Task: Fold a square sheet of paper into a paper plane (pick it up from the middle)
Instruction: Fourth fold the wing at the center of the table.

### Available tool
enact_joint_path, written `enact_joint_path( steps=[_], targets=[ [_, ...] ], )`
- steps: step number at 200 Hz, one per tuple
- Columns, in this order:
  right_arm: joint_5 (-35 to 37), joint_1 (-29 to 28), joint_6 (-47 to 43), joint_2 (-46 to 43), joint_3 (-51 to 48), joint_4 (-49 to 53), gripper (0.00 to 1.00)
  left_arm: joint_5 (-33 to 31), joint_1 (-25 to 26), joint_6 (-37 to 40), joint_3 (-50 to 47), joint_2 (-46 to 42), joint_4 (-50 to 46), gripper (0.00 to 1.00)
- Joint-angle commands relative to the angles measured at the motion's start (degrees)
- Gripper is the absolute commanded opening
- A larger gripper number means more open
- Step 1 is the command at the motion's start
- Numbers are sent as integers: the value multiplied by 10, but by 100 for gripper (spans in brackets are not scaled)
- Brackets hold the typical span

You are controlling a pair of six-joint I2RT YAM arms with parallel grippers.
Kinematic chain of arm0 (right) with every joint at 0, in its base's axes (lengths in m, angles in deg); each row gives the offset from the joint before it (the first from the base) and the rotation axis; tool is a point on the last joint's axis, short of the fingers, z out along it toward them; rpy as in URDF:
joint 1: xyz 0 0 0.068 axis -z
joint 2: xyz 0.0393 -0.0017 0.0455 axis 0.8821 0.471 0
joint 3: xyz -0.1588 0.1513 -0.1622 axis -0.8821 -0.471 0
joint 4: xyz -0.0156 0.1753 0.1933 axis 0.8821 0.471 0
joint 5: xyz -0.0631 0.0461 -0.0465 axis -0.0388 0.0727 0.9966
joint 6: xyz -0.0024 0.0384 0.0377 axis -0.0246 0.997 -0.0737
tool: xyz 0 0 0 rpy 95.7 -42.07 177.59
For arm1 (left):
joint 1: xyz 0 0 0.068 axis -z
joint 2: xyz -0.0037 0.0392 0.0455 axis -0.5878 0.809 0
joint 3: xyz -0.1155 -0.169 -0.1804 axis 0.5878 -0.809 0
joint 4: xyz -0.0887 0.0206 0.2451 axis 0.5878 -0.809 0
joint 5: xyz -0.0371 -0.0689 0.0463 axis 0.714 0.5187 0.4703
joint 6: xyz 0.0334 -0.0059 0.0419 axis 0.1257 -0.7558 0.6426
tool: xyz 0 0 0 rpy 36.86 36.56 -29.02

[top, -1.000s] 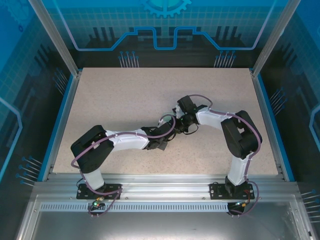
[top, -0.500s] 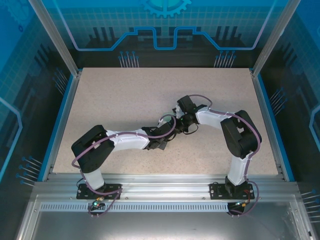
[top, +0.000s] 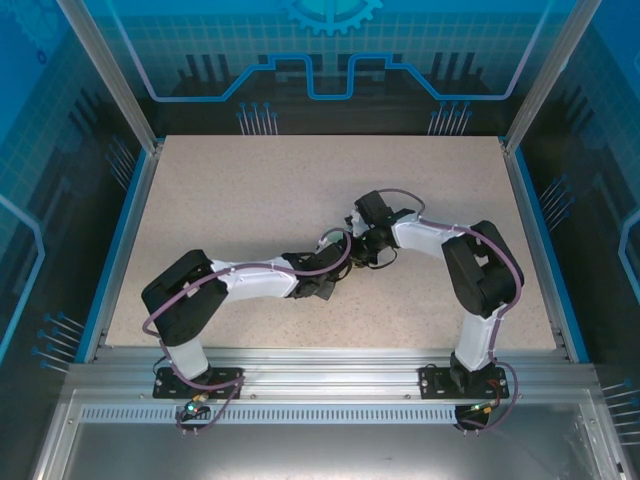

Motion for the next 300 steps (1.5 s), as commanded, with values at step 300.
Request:
enact_joint_path(
  steps=[300],
  targets=[
    [21,-22,1,-29,-29,28,39,303,-75,-78,-168,-96,208,0]
  ],
)
